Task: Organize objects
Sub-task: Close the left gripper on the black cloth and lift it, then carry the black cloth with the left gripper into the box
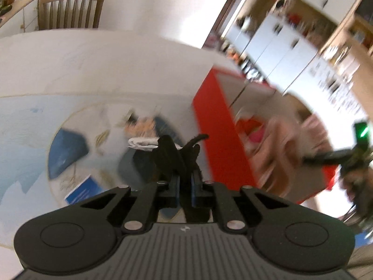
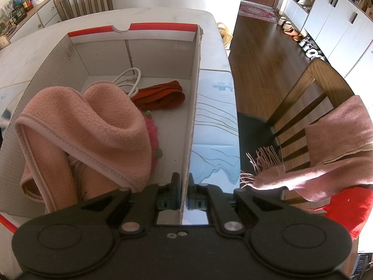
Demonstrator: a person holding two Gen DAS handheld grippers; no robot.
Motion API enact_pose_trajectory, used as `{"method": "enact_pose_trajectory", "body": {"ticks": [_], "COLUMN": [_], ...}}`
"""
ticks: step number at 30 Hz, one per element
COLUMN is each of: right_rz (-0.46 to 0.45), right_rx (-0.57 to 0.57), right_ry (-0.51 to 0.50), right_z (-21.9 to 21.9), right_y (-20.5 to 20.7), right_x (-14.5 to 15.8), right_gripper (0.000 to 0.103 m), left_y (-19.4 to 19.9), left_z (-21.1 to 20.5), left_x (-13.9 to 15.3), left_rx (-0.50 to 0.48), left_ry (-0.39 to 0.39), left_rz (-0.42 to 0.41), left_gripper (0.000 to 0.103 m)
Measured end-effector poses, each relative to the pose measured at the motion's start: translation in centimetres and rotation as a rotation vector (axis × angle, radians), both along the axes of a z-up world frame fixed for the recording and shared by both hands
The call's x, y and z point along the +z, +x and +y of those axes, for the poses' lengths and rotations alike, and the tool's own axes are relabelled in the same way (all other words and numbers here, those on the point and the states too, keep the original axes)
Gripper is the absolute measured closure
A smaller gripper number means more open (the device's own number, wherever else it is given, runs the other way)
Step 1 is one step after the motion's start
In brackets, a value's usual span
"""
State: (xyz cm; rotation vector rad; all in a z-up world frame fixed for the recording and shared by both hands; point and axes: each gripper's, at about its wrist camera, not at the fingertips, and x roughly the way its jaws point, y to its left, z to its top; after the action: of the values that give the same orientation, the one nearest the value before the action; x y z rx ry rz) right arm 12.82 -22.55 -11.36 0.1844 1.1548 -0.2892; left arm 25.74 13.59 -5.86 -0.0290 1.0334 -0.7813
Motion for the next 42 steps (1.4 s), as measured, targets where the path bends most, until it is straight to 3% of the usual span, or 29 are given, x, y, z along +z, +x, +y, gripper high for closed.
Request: {"method": "enact_pose_trajectory", "body": {"ticks": [3,6,11,13,19,26,42], "right_rz": [-0.001,-0.001,-0.004,-0.005,-0.002,-0.001,-0.006], "right_rx": [-0.001,-0.002,-0.004,-0.005,-0.001,0.004,0.005], "right_ry": [0.001,0.001,0.003,0.003,0.0,-0.003,-0.004], "right_z": [0.0,0.0,0.0,-0.1,-0.1,0.0,-0.1], "right_y": [0.0,0.0,-0.1,-0.2,-0.1,-0.1,-0.3], "right_x": [0.0,0.0,0.1,0.1,0.0,0.0,0.0], "right_gripper": [0.1,0.1,0.1,0.1,0.1,0.1,0.1], "left_y": [0.3,0.2,0.6,0.2,-0.3,-1.0,1.2], "left_z": [0.0,-0.7,-1.0,-0.5,0.1,1.1,-6.7], "left_x": [1.8,2.4,-3.5,-4.7,-4.5,-0.9,9.6], "left_rx": [0.0,-0.018,0.002,0.008,0.002,-0.027,-0.201], "left_ry": [-0.054,-0.044,0.109,0.11,0.106,0.038,-0.121], "left_rz": [-0.019,-0.049,0.118,0.158,0.152,0.097,-0.144], "left_gripper": [0.096,0.096,0.096,0.096,0.096,0.096,0.096]}}
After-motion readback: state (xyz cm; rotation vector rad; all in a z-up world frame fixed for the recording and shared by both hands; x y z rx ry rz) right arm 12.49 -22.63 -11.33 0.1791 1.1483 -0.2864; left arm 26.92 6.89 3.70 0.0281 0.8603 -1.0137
